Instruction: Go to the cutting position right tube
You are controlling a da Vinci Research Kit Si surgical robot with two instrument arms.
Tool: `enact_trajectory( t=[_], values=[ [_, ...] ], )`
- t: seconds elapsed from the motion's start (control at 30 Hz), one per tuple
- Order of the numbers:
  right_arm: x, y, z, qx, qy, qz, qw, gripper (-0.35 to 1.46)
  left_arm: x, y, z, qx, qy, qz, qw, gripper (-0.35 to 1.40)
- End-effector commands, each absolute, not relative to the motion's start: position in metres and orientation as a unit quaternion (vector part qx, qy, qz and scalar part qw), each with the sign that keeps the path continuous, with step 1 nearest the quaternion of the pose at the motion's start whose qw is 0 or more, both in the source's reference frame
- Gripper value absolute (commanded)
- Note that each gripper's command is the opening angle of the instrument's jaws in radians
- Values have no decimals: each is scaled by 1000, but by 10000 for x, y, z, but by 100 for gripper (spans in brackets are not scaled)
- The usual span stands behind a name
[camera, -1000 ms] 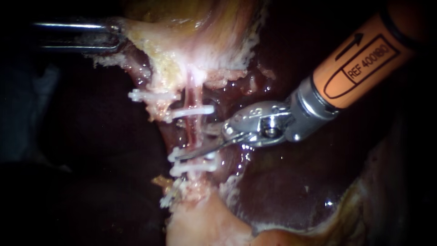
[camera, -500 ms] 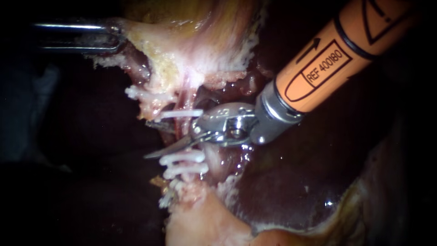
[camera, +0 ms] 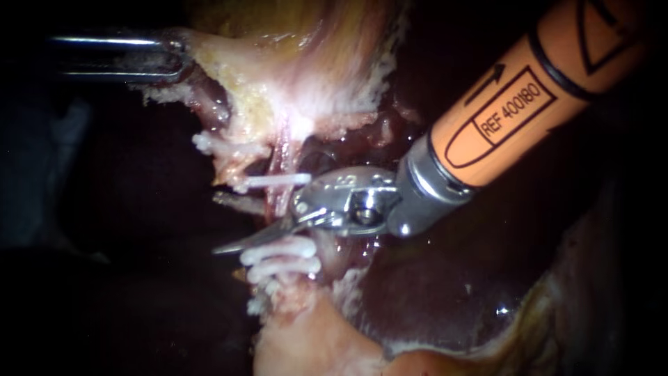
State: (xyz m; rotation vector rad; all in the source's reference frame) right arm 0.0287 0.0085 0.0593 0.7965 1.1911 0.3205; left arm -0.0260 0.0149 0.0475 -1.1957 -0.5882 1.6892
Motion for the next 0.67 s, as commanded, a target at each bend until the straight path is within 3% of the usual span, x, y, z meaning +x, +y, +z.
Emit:
enact_trajectory(
  t=[0.03, 0.23, 0.67],
  values=[
    [287, 84, 589, 366, 544, 146, 741, 126, -260, 149, 475, -489, -241, 691, 475, -35],
    [288, 83, 570, 370, 550, 147, 735, 126, -260, 149, 475, -489, -241, 691, 475, -35],
    [286, 84, 569, 370, 551, 147, 733, 126, -260, 149, 474, -489, -241, 691, 475, -35]
  ],
)
